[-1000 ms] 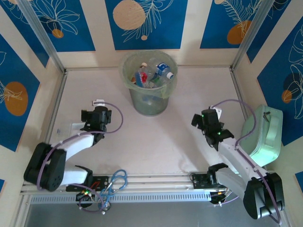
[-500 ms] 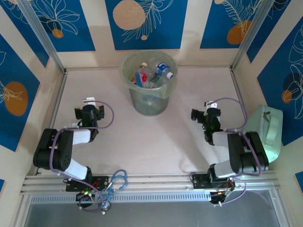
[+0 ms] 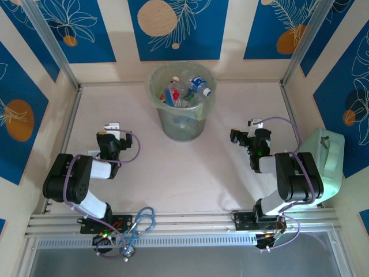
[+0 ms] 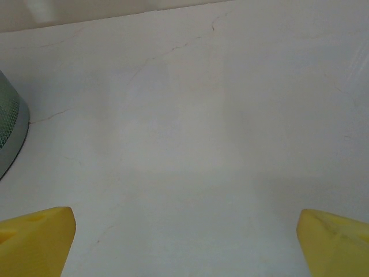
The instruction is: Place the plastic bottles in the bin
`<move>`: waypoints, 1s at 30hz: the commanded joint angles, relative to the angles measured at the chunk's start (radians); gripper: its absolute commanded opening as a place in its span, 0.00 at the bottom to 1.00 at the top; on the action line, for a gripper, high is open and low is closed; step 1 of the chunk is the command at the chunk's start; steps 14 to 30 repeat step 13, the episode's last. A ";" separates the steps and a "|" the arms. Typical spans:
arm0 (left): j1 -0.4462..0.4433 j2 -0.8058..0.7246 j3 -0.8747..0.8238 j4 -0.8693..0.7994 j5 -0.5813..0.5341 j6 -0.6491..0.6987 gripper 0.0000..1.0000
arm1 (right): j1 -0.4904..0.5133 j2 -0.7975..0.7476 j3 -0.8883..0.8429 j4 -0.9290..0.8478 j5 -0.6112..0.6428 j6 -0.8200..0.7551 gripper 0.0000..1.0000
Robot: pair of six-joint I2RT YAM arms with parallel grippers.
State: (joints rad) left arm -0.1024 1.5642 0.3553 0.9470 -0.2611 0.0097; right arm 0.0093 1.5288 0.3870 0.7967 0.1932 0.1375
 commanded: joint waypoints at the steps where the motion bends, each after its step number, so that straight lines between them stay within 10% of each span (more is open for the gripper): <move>1: 0.000 0.004 0.000 0.042 0.019 0.016 1.00 | 0.006 -0.007 0.020 0.029 -0.015 -0.016 0.99; 30: 0.000 0.005 0.002 0.036 0.022 0.016 1.00 | 0.001 -0.011 0.020 0.024 -0.039 -0.019 0.99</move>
